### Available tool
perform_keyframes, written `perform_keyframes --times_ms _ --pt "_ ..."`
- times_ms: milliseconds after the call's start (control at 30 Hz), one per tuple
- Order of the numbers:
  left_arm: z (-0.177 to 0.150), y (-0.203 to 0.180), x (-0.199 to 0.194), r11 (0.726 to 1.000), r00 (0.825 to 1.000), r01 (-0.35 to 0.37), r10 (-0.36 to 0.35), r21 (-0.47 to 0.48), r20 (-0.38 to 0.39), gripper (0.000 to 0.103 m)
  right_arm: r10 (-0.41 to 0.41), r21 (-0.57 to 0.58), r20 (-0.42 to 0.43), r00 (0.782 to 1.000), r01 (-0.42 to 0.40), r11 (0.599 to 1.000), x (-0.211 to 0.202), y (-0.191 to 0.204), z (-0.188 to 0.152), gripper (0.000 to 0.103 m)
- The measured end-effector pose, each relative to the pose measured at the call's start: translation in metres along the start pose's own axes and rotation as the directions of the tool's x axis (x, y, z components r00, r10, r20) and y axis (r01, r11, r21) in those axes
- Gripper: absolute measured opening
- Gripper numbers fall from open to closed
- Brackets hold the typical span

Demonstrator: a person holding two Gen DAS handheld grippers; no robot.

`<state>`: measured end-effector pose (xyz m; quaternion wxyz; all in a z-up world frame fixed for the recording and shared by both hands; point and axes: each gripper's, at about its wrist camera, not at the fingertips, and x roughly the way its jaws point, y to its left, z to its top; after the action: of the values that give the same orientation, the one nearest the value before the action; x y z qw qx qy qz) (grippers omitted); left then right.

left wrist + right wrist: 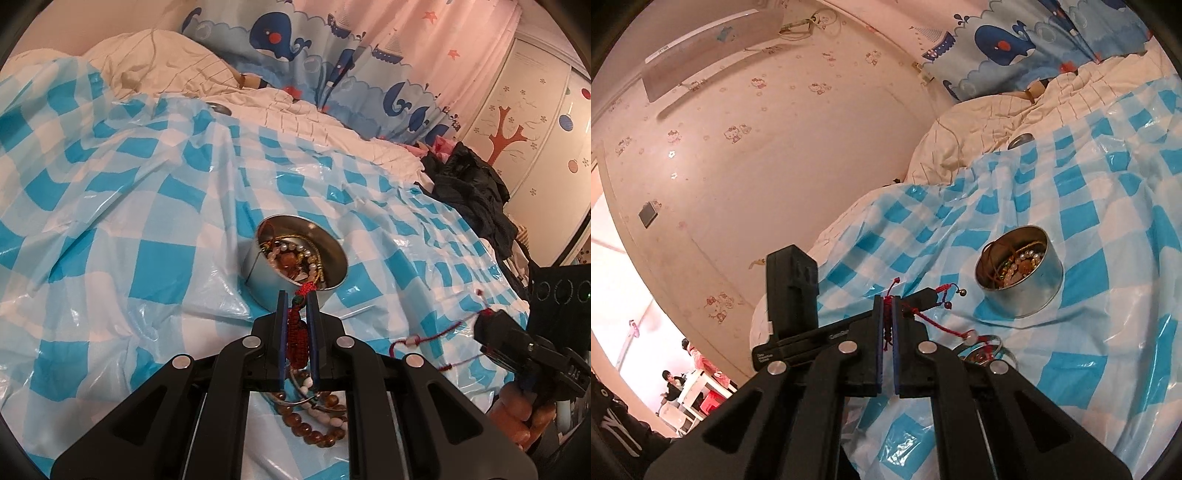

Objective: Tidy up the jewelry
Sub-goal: 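Carry both red bracelets over the silver tin and open both grippers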

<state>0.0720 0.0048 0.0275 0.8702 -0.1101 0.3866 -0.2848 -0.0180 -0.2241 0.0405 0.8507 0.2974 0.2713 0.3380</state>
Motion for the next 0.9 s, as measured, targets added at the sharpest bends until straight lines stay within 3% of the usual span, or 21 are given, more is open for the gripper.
perform_keyframes --times_ms 500,900 --pt "0.030 -0.039 0.025 0.995 0.999 -0.029 0.026 0.096 0.038 0.009 -0.087 -0.031 0.006 0.996 0.087 0.996 0.028 -0.024 0.049 0.005" --pt "0.043 -0.040 0.045 0.995 0.998 -0.045 0.041 0.088 0.051 0.009 -0.108 -0.066 -0.006 0.994 0.108 0.992 0.046 -0.032 0.075 0.005"
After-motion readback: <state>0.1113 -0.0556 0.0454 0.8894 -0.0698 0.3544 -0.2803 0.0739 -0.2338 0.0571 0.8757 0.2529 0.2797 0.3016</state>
